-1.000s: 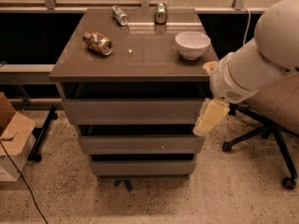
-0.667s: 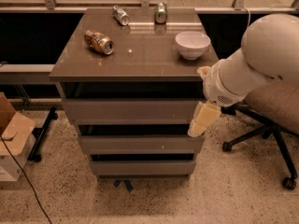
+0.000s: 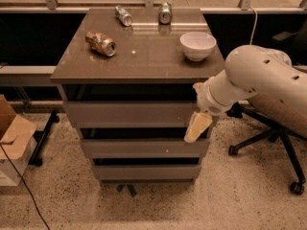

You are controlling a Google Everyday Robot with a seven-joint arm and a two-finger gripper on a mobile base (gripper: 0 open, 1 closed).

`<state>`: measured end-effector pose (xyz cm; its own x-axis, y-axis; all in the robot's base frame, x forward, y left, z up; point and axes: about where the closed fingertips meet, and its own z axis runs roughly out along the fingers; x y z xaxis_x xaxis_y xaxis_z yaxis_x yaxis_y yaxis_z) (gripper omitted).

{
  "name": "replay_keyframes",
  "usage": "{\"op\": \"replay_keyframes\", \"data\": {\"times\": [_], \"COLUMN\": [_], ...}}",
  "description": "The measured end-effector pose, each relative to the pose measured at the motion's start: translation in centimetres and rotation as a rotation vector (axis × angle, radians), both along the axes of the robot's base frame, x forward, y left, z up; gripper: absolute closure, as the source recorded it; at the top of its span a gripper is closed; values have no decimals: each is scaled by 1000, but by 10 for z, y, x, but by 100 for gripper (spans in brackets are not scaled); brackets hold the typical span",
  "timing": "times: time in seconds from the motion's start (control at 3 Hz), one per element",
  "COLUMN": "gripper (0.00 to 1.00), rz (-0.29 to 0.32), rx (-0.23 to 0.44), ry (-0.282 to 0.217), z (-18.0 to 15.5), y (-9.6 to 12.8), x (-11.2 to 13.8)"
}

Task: Open top drawer

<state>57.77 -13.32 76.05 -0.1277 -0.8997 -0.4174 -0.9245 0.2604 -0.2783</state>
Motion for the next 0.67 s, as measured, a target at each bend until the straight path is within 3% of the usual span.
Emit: {"op": "replay_keyframes", "data": {"times": [0.67], "gripper": [0], "rz": [-38], "rx": [-5], "ry": [-39], "z": [-19], "y": [2], "x": [19]}}
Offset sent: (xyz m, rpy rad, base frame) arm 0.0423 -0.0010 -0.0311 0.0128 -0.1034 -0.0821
